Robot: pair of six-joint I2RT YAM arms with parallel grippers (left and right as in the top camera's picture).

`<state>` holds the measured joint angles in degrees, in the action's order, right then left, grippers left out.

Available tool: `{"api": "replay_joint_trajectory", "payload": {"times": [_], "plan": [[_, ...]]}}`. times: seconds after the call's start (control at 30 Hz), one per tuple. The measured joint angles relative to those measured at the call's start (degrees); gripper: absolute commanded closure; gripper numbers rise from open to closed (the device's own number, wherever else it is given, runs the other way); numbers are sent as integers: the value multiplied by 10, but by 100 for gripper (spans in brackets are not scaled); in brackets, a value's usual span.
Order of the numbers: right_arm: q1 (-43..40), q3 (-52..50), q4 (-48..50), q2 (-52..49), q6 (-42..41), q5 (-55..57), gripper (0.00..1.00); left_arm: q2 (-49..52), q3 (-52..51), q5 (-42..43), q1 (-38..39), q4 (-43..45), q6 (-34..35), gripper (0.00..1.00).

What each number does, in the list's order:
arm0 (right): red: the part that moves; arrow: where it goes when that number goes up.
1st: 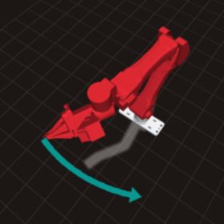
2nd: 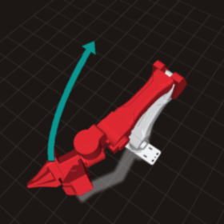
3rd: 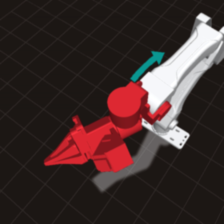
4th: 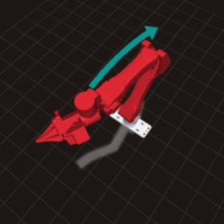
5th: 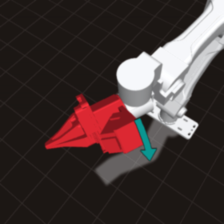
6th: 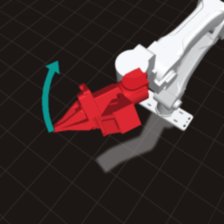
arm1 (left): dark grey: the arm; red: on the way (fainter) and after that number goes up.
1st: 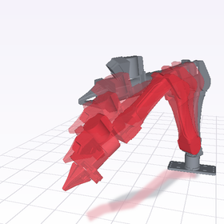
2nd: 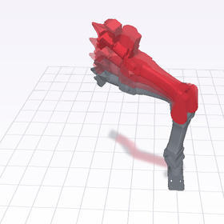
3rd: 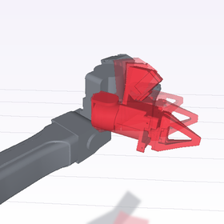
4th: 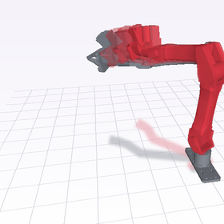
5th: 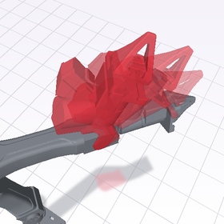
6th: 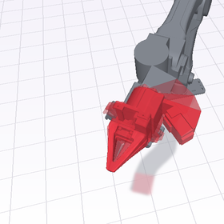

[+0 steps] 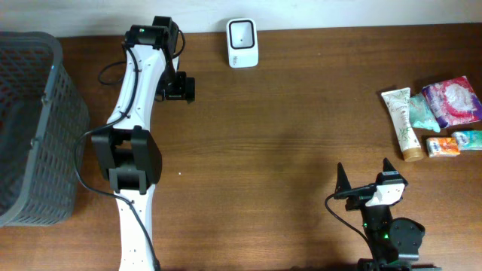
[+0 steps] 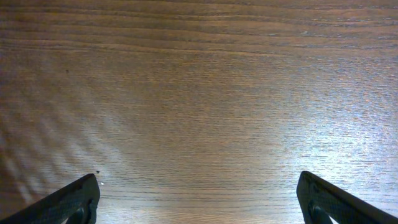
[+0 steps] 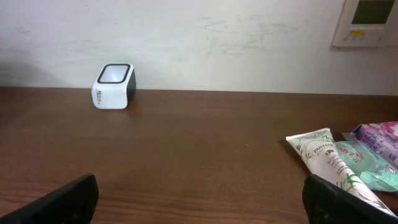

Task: Scan the item barcode

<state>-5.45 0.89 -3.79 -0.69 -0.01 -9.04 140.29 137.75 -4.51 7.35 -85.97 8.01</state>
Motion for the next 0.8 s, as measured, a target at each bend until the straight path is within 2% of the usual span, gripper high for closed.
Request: {"api": "replay_joint_trajectory", "payload": {"times": [0.57, 0.7, 0.77, 0.8], "plan": [[0, 0, 0, 0, 0, 0, 1, 0, 0, 0, 0, 0, 0, 1], [0, 0, 0, 0, 0, 0, 1, -2, -1, 0, 0, -36, 0, 1], [0, 0, 0, 0, 0, 0, 1, -43, -34, 0, 0, -23, 0, 1], [0, 0, 0, 0, 0, 0, 1, -85, -75, 0, 0, 12, 0, 1]]}}
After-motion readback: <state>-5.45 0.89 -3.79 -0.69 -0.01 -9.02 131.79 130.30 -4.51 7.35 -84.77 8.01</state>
